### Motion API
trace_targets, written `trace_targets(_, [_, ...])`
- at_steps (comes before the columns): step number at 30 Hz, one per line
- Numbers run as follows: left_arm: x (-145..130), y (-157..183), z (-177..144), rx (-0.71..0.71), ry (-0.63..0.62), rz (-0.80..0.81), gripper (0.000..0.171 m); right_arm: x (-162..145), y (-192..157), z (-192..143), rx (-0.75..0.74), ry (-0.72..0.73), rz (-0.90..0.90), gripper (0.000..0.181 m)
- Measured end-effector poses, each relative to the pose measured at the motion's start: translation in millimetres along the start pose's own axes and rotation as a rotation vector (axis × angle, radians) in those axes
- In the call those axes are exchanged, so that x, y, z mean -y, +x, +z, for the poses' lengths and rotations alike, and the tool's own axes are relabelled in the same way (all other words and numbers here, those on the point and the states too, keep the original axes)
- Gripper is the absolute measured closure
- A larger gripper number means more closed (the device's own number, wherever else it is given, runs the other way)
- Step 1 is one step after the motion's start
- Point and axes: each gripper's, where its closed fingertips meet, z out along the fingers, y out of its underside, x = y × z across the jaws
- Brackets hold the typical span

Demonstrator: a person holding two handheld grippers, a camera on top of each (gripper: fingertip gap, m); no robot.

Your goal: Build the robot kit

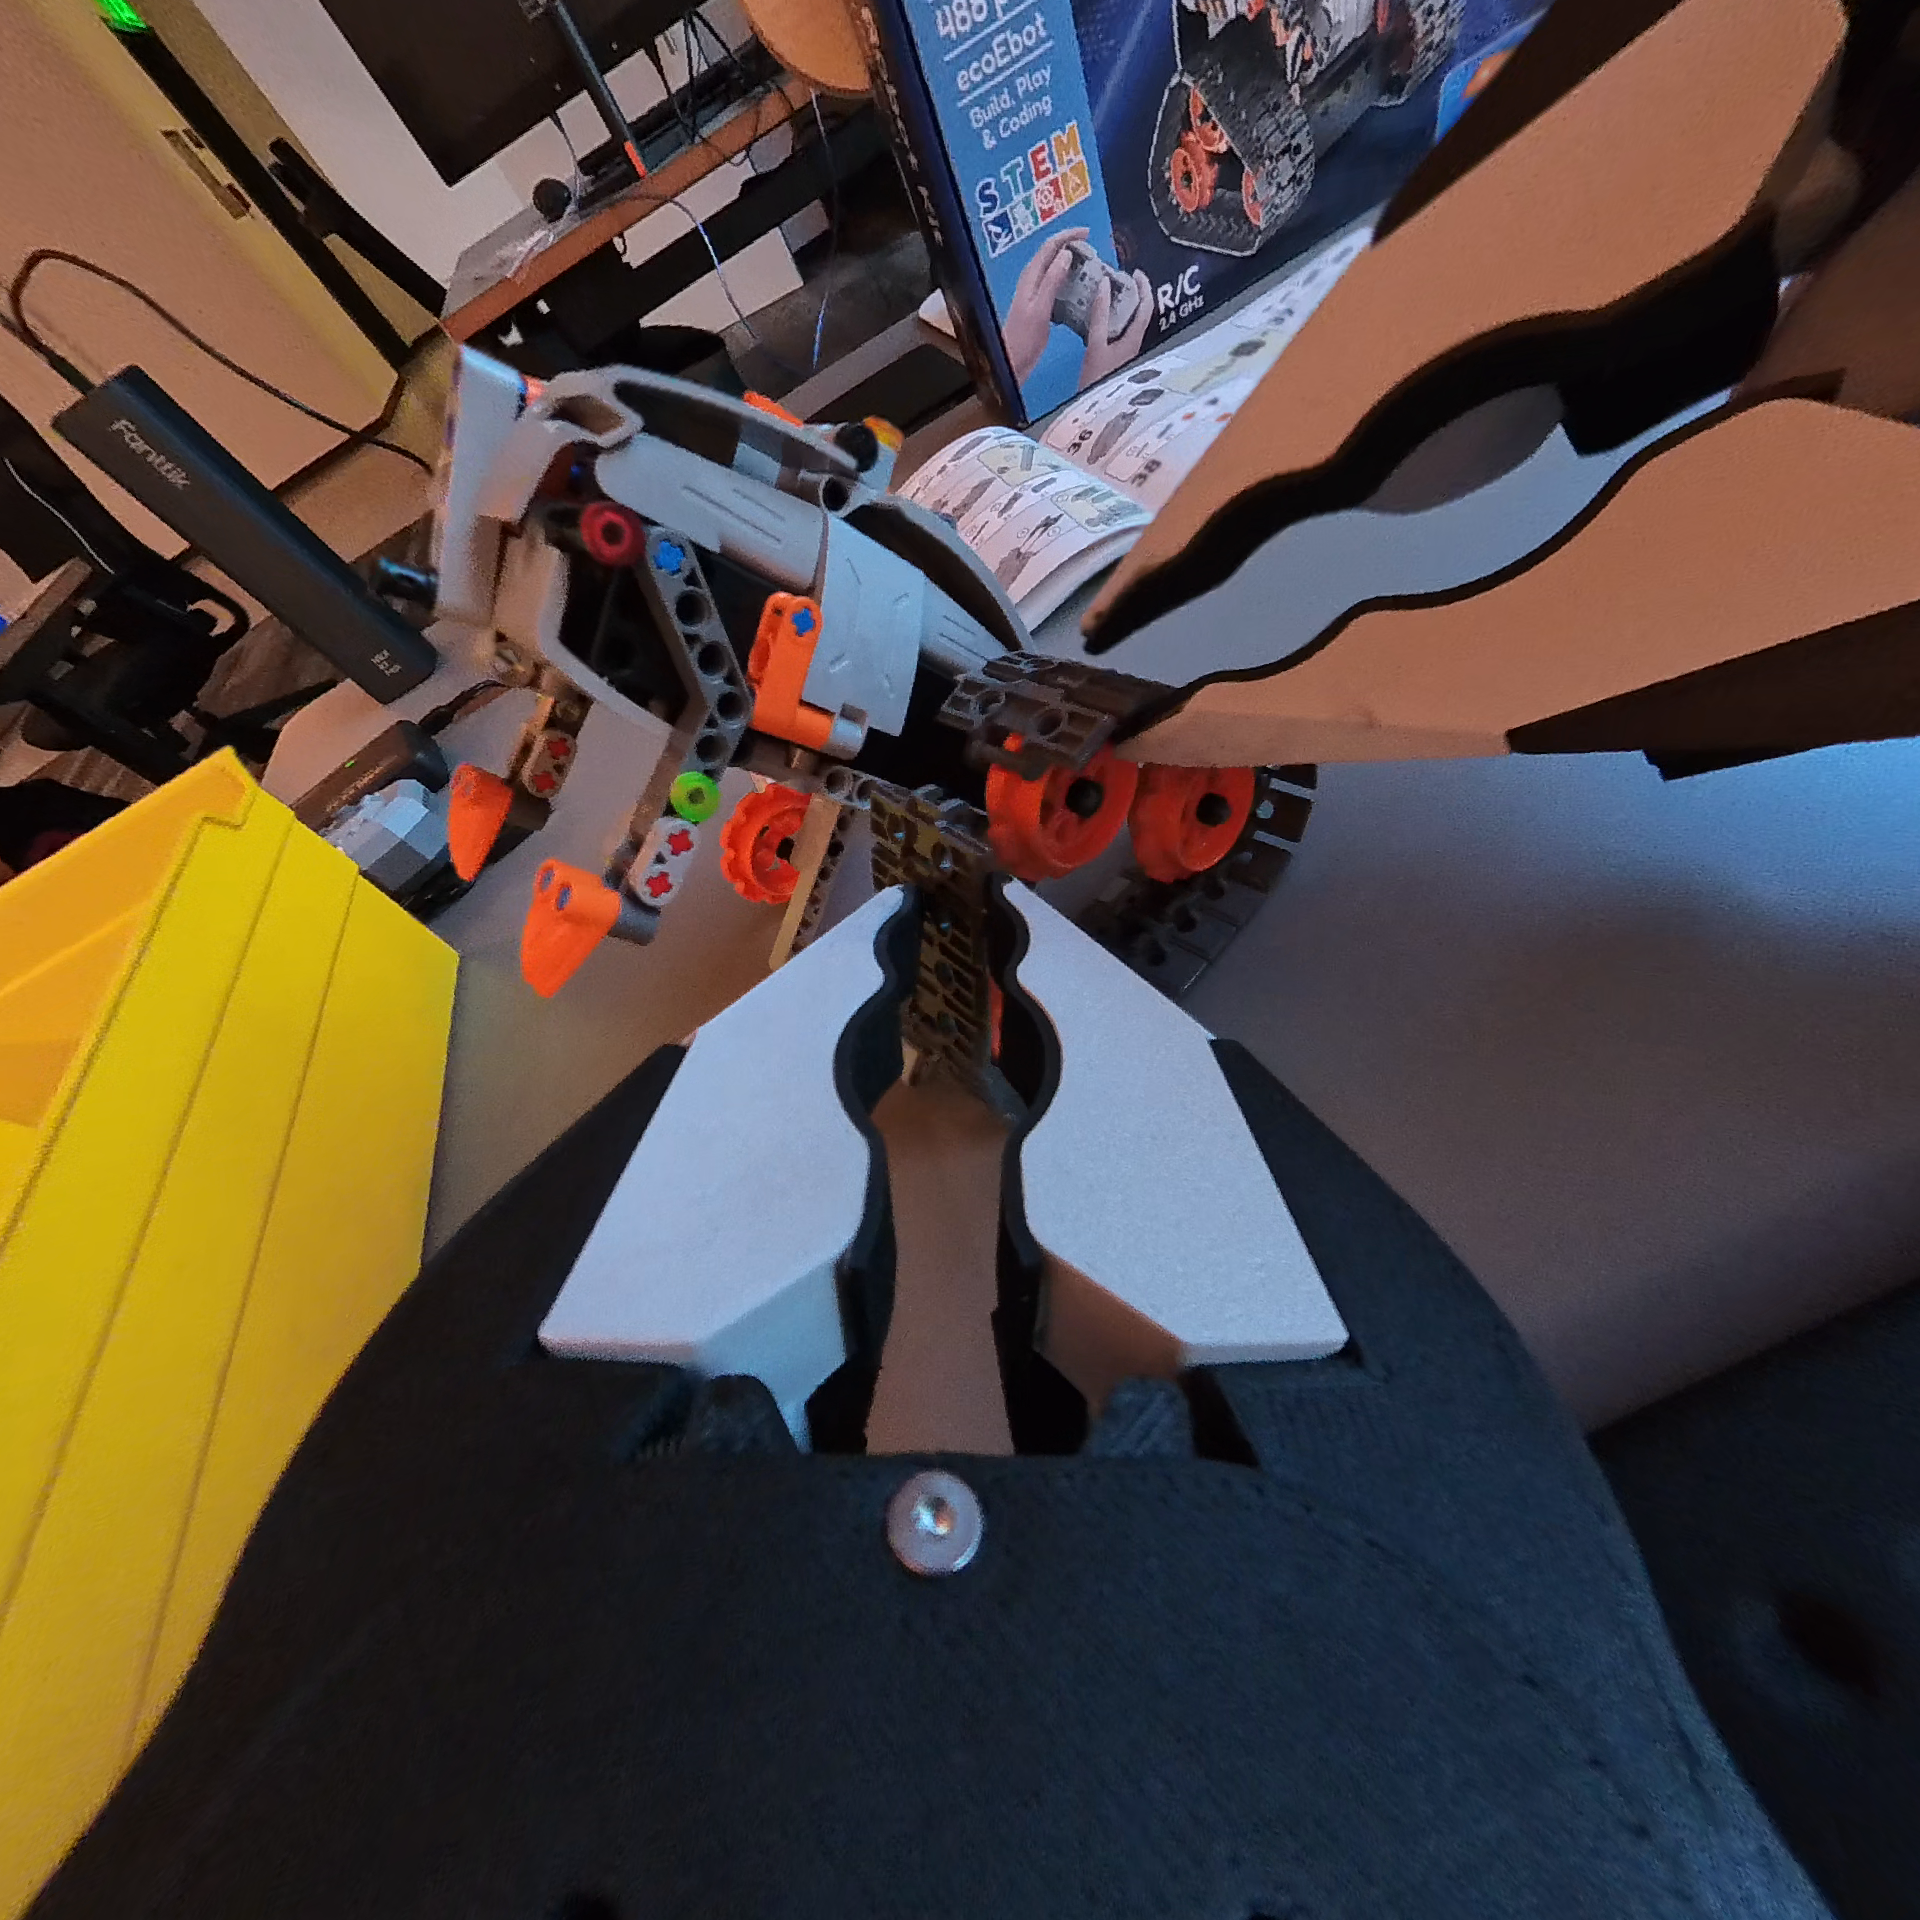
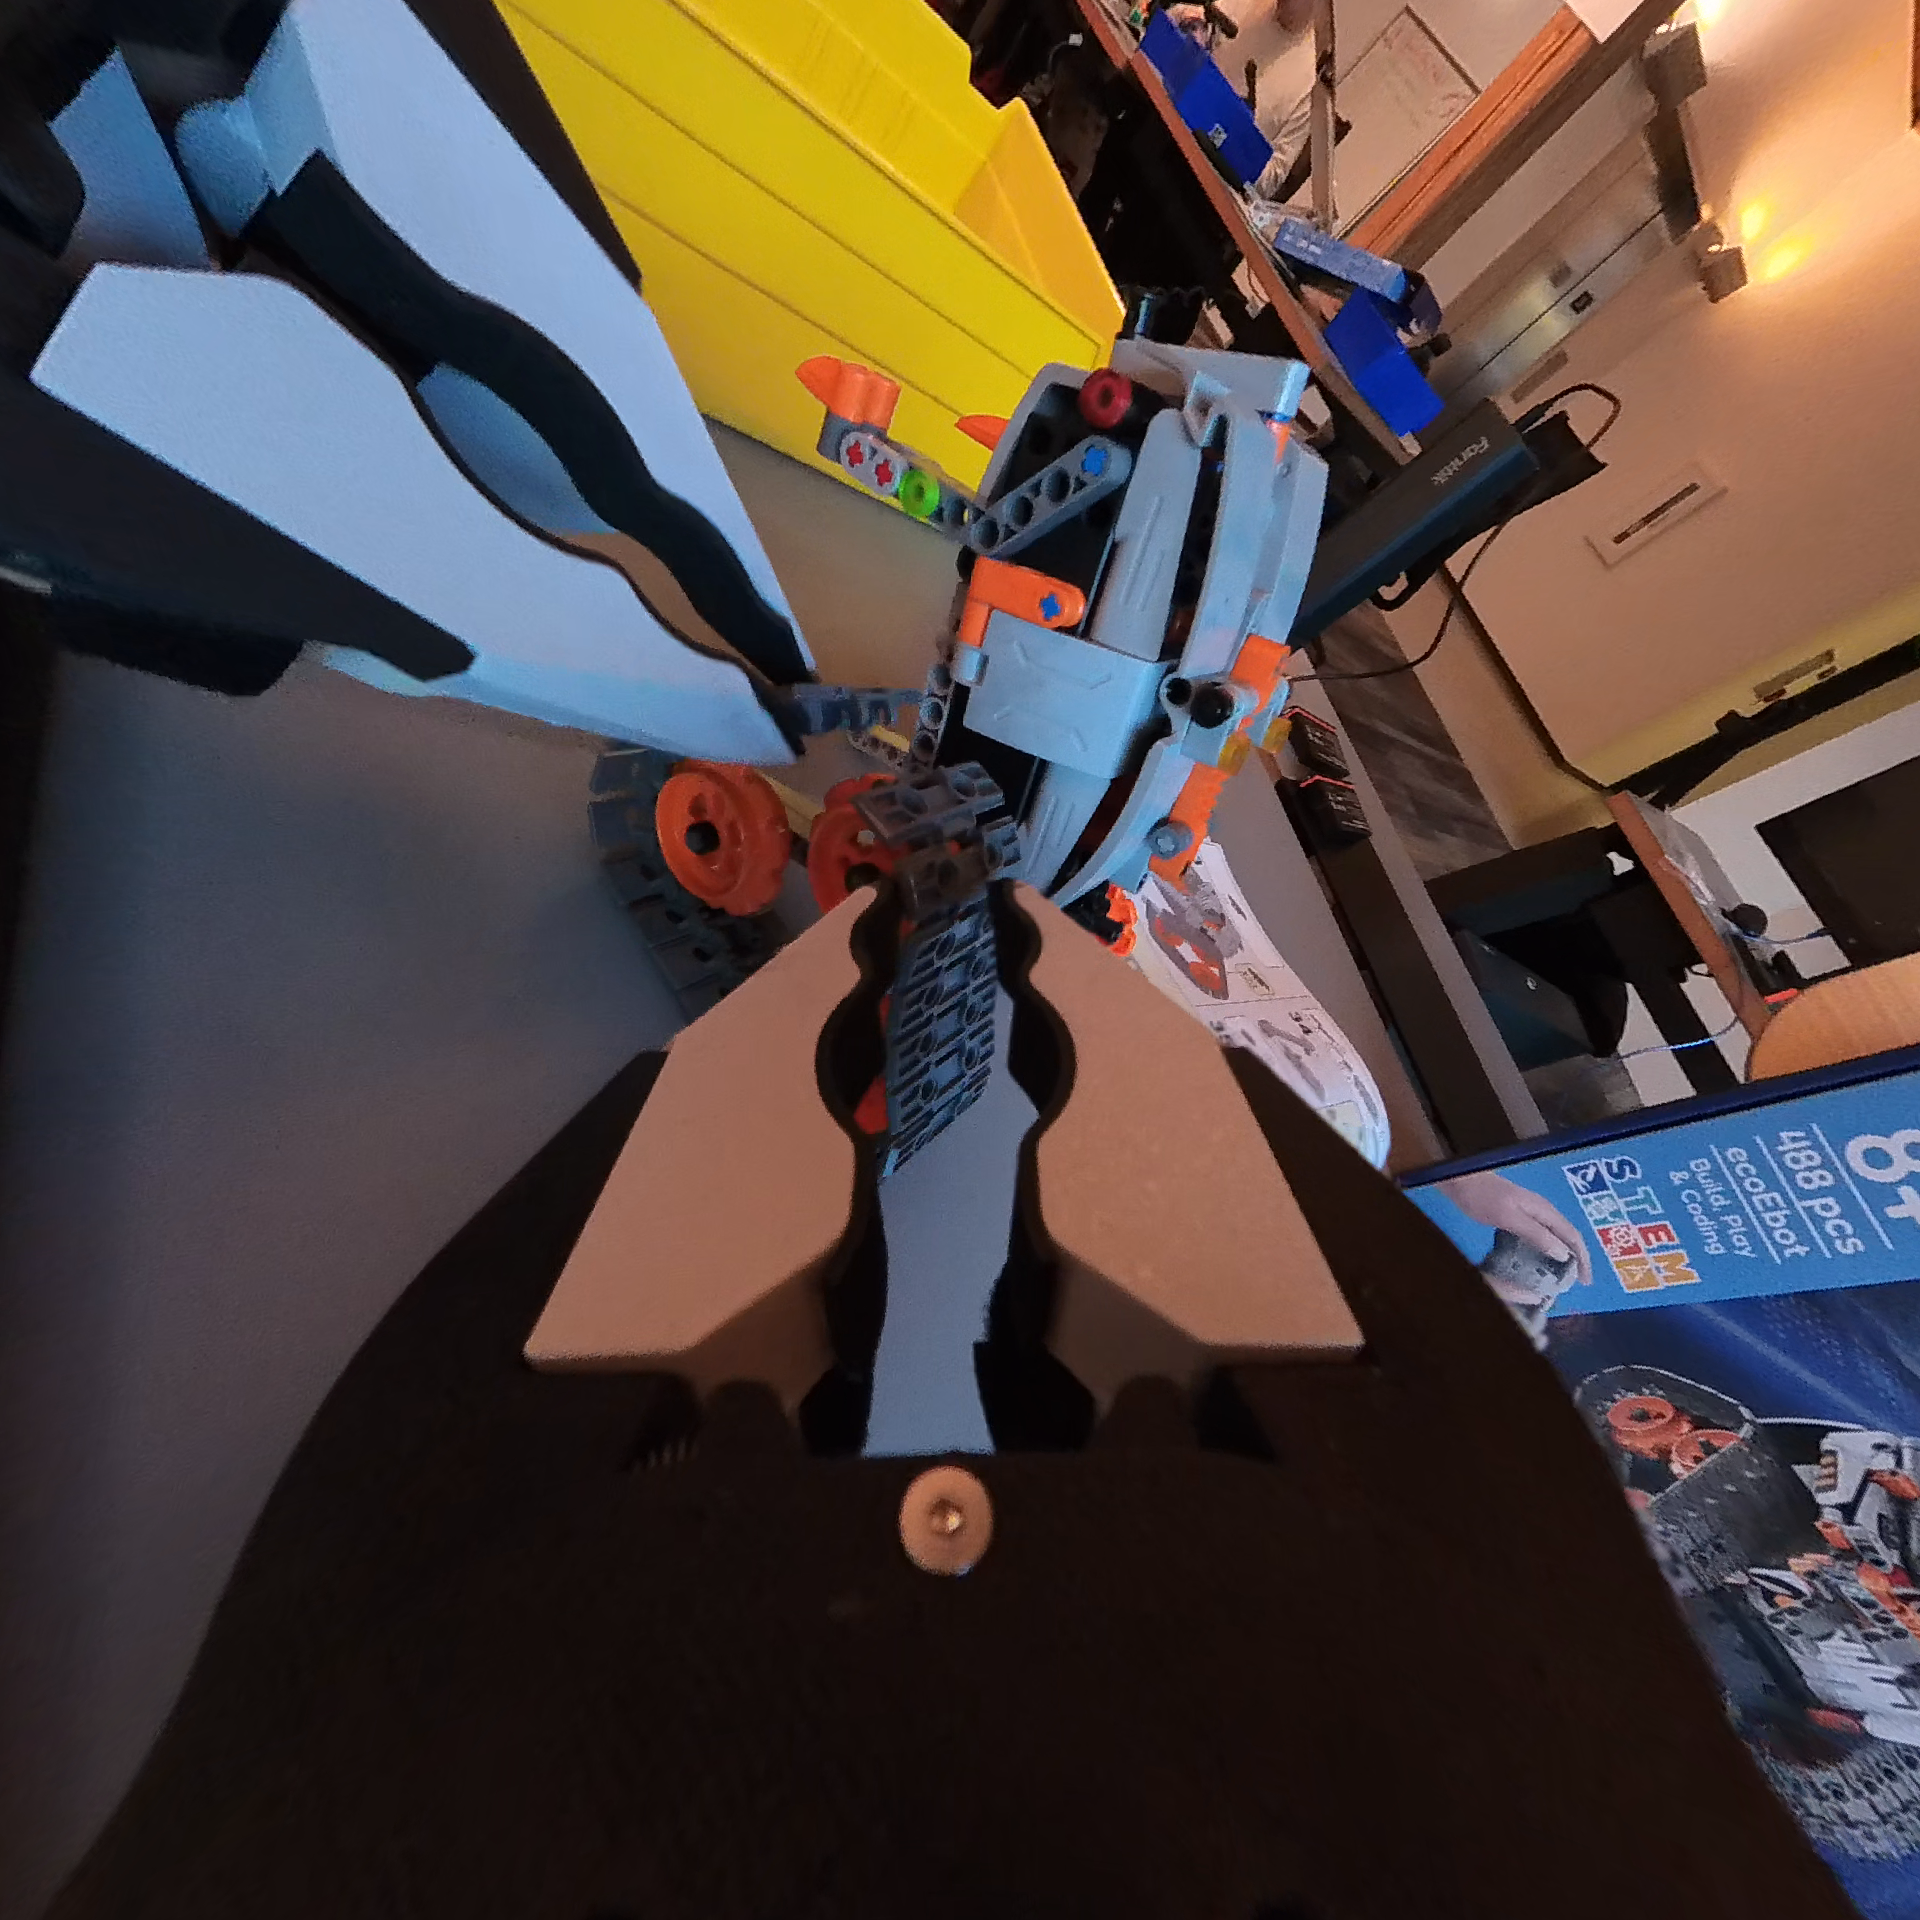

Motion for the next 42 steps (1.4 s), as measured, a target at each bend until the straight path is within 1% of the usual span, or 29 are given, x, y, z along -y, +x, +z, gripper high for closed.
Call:
trace_targets(3, [1,-1,-1,-0.002,0.006,-0.016,0.162,-1,-1,0,-0.003,-0.005,-0.010,0.166])
trace_targets(6, [1,-3,-1,-0.001,0.010,-0.024,0.163,6,0,-1,-0.013,0.013,-0.024,0.166])
trace_targets(11, [-1,-9,-5,0.020,0.014,-0.038,0.163,7,-5,1,-0.036,-0.010,-0.106,0.166])
trace_targets(13, [-3,-11,-7,0.030,0.013,-0.043,0.163,9,-4,1,-0.054,-0.012,-0.122,0.172])
trace_targets(22, [-9,-20,-12,0.049,0.003,-0.070,0.165,15,-6,3,-0.057,-0.014,-0.141,0.175])
trace_targets(30, [-16,-33,-15,0.045,-0.001,-0.169,0.166,20,-4,4,-0.067,-0.016,-0.143,0.175])
trace_targets(36, [-18,-31,-15,0.038,-0.001,-0.144,0.166,23,-4,6,-0.070,-0.007,-0.139,0.175])
trace_targets(42, [-13,-20,-7,-0.006,-0.020,-0.103,0.165,24,-8,7,-0.063,-0.004,-0.179,0.174])
